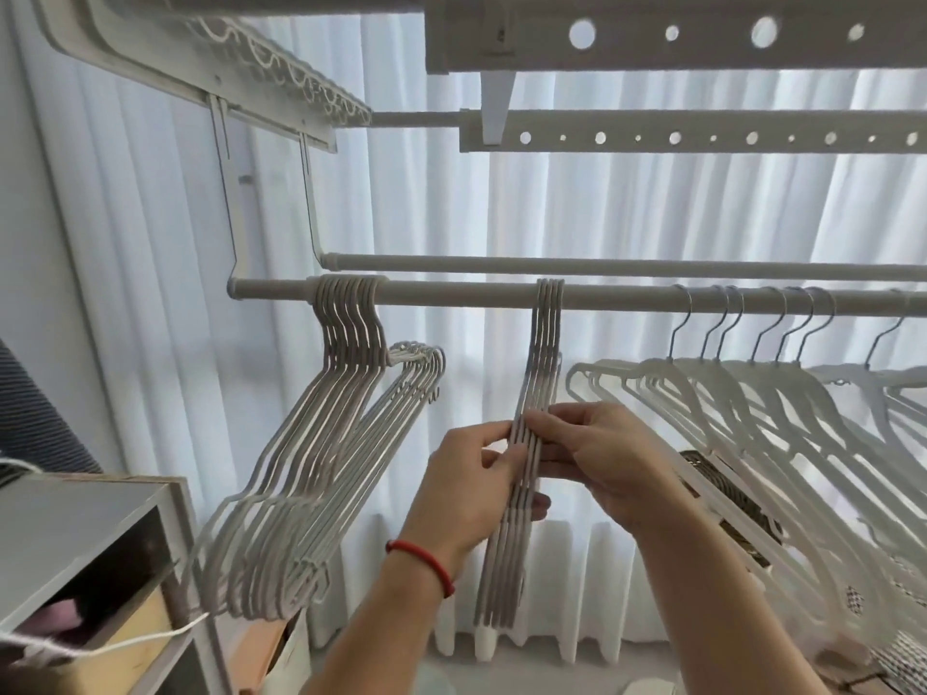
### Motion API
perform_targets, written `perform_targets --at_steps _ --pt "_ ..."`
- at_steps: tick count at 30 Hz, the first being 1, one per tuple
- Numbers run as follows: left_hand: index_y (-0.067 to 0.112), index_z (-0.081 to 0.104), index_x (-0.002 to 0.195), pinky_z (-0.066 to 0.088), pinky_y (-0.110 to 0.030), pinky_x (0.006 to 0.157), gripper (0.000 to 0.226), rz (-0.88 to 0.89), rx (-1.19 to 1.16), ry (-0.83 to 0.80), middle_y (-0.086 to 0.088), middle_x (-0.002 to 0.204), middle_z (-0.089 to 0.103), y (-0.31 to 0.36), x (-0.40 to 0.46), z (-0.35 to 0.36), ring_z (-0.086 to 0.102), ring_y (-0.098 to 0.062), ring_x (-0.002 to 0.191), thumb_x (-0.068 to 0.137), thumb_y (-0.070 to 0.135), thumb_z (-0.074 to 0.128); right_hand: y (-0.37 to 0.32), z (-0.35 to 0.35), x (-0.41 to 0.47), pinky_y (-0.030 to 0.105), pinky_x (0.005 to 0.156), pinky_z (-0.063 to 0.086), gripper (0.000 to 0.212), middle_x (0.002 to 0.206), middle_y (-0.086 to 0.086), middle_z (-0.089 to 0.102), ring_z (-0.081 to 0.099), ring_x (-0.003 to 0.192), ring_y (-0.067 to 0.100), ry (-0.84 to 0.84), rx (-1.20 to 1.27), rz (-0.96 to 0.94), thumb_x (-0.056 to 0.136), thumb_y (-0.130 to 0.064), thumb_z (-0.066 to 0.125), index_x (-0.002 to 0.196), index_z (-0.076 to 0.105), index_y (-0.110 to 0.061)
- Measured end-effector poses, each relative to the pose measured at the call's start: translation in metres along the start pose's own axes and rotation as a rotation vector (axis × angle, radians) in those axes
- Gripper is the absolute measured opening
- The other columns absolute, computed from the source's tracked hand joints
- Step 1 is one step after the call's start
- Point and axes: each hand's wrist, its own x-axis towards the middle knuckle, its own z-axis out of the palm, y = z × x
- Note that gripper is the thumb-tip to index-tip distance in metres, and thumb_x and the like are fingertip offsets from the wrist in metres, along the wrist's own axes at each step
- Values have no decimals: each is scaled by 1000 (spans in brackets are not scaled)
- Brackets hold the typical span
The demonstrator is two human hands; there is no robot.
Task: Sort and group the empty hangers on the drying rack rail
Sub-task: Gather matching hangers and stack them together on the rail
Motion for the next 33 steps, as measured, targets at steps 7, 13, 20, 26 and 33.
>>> perform_targets --at_steps 7,13,20,26,33 --pt "21 57 119 63 -51 75 19 -15 -56 67 -13 92 77 -3 -9 -20 77 -36 71 102 12 57 2 24 9 34 71 62 22 92 27 76 77 85 40 -125 34 -13 96 -12 68 96 75 9" --pt "17 51 126 62 -29 60 23 -26 67 183 0 104 69 15 -25 -38 77 -24 65 104 15 54 6 62 17 31 66 61 22 89 27 76 78 80 36 -184 59 -33 92 -10 72 93 74 12" --pt "26 61 132 49 -27 96 35 348 937 412 9 128 58 59 -66 -64 63 -13 108 98 27 61 8 93 23 26 57 57 24 66 15 71 71 57 23 -146 94 -41 90 -6 75 83 69 16" --pt "17 62 134 48 -39 104 40 175 796 565 -7 128 65 62 -40 -130 62 -23 116 97 33 61 5 105 26 32 61 61 23 82 25 76 78 73 35 -106 -7 -61 91 -6 74 90 69 17" --pt "22 51 142 54 -36 90 61 -85 332 319 1 113 70 19 -8 -146 69 -12 98 91 50 67 5 107 35 41 71 65 23 77 17 78 78 74 31 -92 -236 -110 89 -11 77 85 71 11"
